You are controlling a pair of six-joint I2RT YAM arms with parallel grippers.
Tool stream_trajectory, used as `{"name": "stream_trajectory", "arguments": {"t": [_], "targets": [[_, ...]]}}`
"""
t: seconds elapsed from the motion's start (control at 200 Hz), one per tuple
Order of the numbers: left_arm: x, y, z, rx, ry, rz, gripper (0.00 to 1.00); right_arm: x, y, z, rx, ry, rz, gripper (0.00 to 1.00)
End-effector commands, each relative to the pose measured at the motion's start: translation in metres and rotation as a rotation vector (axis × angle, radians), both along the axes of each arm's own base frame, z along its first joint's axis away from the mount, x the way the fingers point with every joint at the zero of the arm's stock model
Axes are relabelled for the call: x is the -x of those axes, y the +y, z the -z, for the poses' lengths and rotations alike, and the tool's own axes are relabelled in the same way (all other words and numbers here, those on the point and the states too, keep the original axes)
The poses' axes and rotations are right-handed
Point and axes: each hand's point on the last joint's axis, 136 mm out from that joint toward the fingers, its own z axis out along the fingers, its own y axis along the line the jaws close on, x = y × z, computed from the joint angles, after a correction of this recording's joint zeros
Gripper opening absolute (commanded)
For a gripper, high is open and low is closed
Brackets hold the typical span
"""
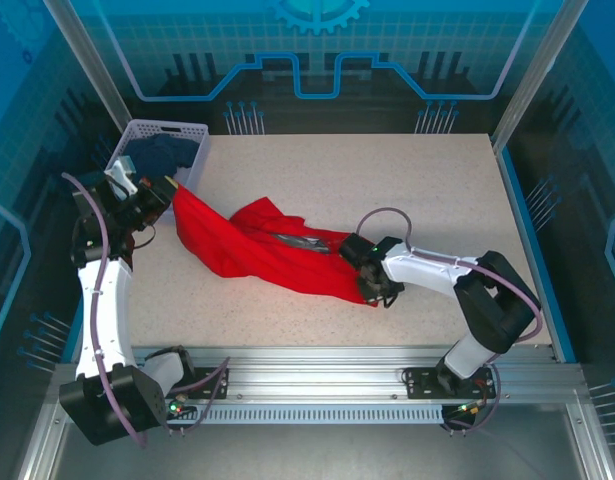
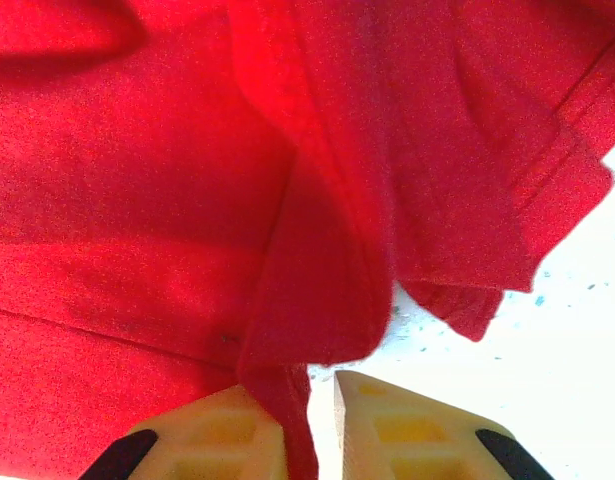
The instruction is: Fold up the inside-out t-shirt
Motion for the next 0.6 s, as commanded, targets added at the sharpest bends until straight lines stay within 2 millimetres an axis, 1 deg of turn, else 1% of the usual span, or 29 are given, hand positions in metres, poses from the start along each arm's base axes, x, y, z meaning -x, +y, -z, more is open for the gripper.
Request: {"name": "stream_trajectory", "arguments": {"t": [0.0,0.075,0.155,0.315,0.405,0.45,0.52,0.59], "targets": [[0.000,-0.005,0.000,0.013,-0.010,0.025,0.00,-0.008,-0.001,-0.008,-0.060,-0.036,0.023,0.23],[0.000,-0.005,0.000,0.012,-0.012,0.027,0.00,-0.010,0.000,-0.007,-0.082,-0.038,0.027,0.25],[-0.001,-0.005,0.000,0.012,-0.010,0.026,0.00,-0.013,0.003,-0.005,-0.113,-0.040,0.028,0.25],[0.000,-0.005,0.001,0.010,-0.010,0.026,0.00,-0.013,0.006,0.000,-0.132,-0.025,0.034,0.18],[0.000,-0.005,0.001,0.009,-0.010,0.026,0.00,-0.013,0.007,-0.001,-0.138,-0.027,0.035,0.12],[0.000,-0.005,0.000,0.009,-0.010,0.025,0.00,-0.013,0.007,-0.003,-0.143,-0.031,0.036,0.07],[0.000,-0.004,0.000,0.008,-0.010,0.024,0.00,-0.014,0.006,-0.012,-0.154,-0.054,0.033,0.00],[0.000,-0.004,0.000,0.009,-0.008,0.023,0.00,-0.020,0.007,-0.030,-0.202,-0.091,0.034,0.00]]}}
